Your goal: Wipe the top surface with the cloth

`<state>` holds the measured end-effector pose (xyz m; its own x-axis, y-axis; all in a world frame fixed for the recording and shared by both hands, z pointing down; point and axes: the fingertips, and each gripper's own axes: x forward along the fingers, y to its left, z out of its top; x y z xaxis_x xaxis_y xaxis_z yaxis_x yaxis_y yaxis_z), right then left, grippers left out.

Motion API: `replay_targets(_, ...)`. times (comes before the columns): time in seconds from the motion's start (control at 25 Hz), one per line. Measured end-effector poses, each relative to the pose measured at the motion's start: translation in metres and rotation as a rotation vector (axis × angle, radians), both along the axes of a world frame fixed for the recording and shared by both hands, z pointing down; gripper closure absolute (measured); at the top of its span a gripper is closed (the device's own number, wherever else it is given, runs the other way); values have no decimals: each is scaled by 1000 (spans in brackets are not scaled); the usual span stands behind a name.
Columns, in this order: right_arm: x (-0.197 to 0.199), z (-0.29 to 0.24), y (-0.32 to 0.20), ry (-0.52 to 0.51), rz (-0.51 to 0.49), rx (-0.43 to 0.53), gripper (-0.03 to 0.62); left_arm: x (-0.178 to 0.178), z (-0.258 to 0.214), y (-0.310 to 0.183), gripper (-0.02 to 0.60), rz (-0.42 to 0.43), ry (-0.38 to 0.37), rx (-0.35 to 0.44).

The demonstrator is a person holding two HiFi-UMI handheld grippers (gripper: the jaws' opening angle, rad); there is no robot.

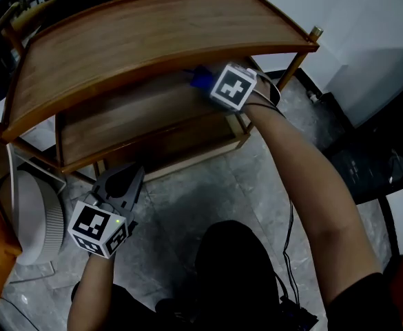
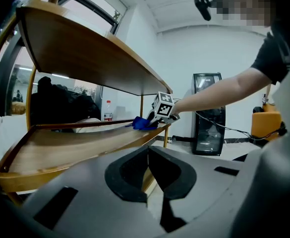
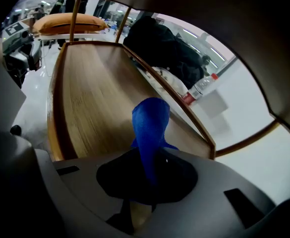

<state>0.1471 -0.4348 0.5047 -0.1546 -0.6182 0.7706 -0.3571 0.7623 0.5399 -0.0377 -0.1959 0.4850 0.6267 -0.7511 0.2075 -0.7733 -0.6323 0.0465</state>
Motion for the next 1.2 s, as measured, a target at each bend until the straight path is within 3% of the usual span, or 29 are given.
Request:
replay_targets(0.36,78,-6,-9,56,169,52,530,18,9,5,569,49,-6,-11)
replay_targets(0.76,114,-11,-11,135,244,76,531,3,23,5,569,32,-2,-36)
replay_targets(1.0,121,-11,-9,77,278,70,533,-16,14,12,569,9,-12,-12)
replay_targets(1.08,110,-13,-9,54,239,77,533,-32,11,12,569,-20,-10,-13)
replay_targets(1.2,40,-24,-4,-62,41,121,533,-61,9,15,569,-62,-30,-15)
